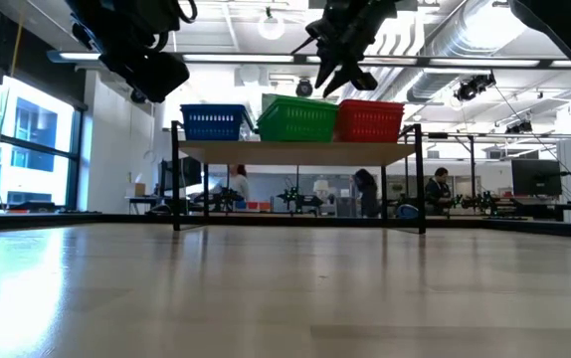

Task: Stack baskets on shelf by color
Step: Stack the green bin on top of the green bin on the shelf

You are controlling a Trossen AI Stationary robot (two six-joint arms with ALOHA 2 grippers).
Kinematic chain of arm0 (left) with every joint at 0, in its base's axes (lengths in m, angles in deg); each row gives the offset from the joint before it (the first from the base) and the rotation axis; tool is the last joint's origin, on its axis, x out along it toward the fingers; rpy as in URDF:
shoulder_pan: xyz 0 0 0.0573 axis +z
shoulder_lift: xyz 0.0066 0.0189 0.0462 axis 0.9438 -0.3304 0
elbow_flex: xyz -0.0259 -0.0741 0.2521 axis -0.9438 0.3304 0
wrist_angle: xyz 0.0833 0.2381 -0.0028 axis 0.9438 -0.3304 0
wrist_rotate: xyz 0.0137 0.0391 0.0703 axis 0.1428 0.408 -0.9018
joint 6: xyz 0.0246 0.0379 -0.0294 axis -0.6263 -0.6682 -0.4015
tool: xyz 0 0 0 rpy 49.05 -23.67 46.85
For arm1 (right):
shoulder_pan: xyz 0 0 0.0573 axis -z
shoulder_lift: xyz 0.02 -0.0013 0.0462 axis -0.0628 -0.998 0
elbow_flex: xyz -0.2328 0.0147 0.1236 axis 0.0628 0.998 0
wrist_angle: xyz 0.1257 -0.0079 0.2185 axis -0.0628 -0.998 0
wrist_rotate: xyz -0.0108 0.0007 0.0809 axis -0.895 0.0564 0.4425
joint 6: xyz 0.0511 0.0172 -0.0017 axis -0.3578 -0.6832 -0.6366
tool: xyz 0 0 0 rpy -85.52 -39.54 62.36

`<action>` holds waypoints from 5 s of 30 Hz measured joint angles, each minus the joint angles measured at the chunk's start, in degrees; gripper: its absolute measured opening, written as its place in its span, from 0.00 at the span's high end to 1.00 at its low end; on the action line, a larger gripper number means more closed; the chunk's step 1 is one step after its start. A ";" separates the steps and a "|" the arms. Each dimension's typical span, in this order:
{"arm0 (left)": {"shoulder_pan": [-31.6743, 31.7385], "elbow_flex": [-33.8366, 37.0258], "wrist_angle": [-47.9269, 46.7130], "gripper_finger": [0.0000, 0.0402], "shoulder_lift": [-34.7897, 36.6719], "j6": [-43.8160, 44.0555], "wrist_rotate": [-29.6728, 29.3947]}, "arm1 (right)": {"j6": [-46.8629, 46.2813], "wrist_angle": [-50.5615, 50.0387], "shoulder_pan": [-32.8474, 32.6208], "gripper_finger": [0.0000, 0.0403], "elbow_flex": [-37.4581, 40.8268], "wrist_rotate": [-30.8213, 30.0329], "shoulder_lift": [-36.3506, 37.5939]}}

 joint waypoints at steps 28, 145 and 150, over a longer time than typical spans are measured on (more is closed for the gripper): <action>15.97 -23.69 14.96 0.63 -0.04 -39.43 1.15 | 21.38 -4.45 -5.39 0.72 -3.63 -18.48 9.18; 29.25 -33.01 46.31 0.98 -14.21 -23.04 28.54 | 31.40 -8.72 -0.59 0.72 -3.58 -25.64 12.76; 30.21 -34.13 46.24 0.98 -14.21 -22.33 31.59 | 31.41 -8.74 -0.59 0.72 -3.58 -25.64 12.76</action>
